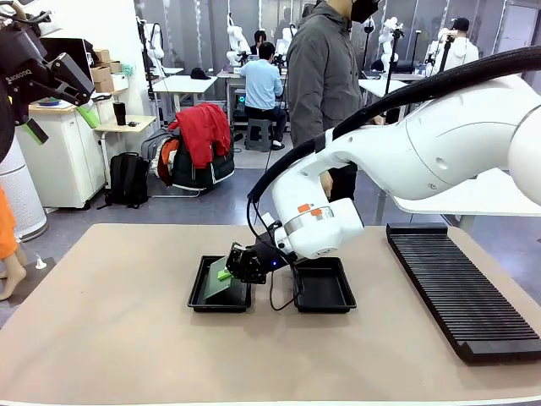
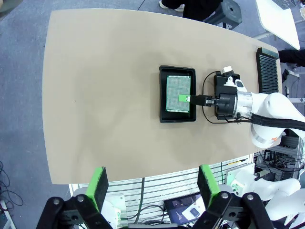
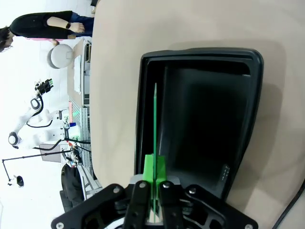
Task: Inspect and transfer BCBs to ESD trays.
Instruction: Pick up the Blank PCB from the PCB Rack and place it in the left ESD tray, then pick up the ESD tray and place it on the left side of the table.
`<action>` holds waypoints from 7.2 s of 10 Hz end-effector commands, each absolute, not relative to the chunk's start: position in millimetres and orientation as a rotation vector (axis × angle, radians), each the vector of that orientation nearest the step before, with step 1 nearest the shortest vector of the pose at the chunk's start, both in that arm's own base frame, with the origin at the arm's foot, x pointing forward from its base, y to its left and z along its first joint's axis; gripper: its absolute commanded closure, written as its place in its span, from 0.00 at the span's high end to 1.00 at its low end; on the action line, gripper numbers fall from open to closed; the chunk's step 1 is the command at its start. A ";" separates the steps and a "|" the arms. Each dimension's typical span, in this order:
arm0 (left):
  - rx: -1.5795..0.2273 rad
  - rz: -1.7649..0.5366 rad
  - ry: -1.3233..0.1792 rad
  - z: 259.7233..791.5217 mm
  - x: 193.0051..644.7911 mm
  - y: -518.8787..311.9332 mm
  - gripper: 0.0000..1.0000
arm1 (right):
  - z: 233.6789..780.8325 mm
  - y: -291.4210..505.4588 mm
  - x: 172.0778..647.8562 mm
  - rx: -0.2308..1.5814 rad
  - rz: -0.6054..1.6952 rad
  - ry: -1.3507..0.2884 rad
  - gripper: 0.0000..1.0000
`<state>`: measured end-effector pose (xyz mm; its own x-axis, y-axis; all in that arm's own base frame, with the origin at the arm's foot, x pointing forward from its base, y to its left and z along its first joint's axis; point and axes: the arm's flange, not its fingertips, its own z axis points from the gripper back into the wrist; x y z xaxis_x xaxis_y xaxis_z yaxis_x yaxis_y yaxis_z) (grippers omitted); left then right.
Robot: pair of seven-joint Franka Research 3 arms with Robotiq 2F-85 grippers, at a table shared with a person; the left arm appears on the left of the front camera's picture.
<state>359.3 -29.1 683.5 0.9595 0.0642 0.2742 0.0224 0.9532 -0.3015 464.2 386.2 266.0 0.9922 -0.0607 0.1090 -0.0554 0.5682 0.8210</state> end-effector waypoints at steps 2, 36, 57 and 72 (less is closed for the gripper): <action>-0.311 0.024 -0.289 683.5 360.0 -27.6 1.00 | 263.2 396.7 467.1 0.929 -0.049 -0.132 0.02; -0.311 0.024 -0.289 683.5 360.0 -27.6 1.00 | 419.5 419.1 438.5 0.278 0.027 -0.159 1.00; -0.258 -0.013 -0.187 592.3 391.9 -111.5 1.00 | 447.7 320.4 412.0 0.529 -0.003 -0.183 1.00; -0.058 -0.093 -0.084 401.8 464.1 -223.0 1.00 | 380.3 235.1 420.4 0.776 0.031 -0.186 1.00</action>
<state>460.2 -216.8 407.7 0.9914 -0.1086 0.0732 0.1151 0.9891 -0.0919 419.0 241.5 395.8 0.9835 -0.0654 0.1687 -0.0635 0.7483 0.6604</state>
